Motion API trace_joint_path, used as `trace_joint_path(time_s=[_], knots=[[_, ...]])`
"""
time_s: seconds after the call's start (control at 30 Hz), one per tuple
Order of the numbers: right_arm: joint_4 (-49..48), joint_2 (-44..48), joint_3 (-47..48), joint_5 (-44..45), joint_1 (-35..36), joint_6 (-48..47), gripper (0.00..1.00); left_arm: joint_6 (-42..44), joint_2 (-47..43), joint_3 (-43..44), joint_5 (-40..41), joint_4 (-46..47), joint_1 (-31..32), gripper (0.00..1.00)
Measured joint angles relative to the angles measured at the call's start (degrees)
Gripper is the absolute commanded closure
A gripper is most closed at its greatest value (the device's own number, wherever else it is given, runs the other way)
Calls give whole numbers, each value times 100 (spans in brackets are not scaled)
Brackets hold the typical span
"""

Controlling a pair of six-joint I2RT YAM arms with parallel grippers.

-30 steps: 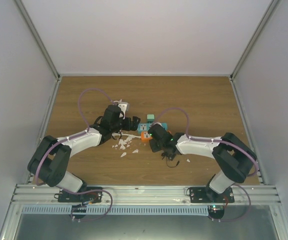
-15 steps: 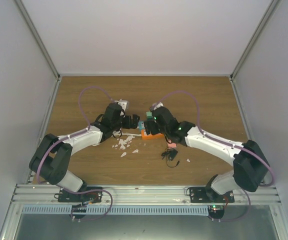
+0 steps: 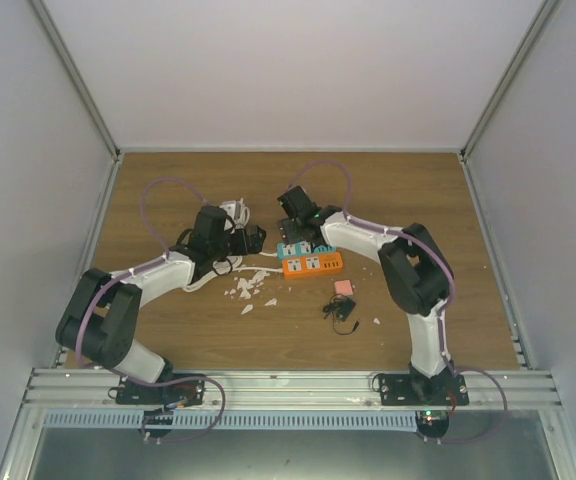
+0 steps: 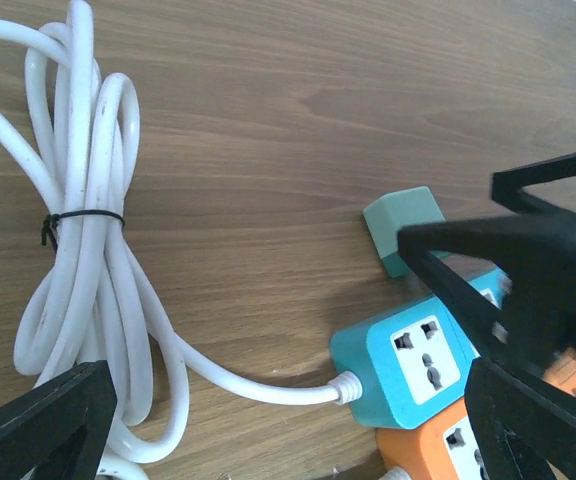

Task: Insert the plug

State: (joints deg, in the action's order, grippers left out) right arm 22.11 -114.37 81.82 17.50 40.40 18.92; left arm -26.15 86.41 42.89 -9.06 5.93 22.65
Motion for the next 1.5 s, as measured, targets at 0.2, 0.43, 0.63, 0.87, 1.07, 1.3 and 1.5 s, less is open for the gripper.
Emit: trace_joint_path(time_s=[0.2, 0.43, 0.63, 0.87, 1.07, 1.3, 1.5], knots=[[63, -492, 195, -175, -330, -63, 30, -37, -2, -7, -168, 55, -20, 1], [-83, -498, 120, -468, -345, -79, 36, -39, 0, -7, -271, 72, -20, 1], [-227, -498, -52, -634, -358, -118, 54, -37, 0, -4, -317, 70, -20, 1], [-310, -466, -122, -750, -424, -157, 89, -35, 0, -7, -339, 70, -20, 1], [-501, -334, -332, -850, -459, -295, 98, -24, 0, -4, -391, 74, -20, 1], [-765, 560, -824, -1064, -472, -660, 99, 28, 0, -20, -894, 372, -22, 1], [-1600, 2435, -2194, -1137, -282, -977, 99, 66, 7, -66, -1980, 933, -22, 1]])
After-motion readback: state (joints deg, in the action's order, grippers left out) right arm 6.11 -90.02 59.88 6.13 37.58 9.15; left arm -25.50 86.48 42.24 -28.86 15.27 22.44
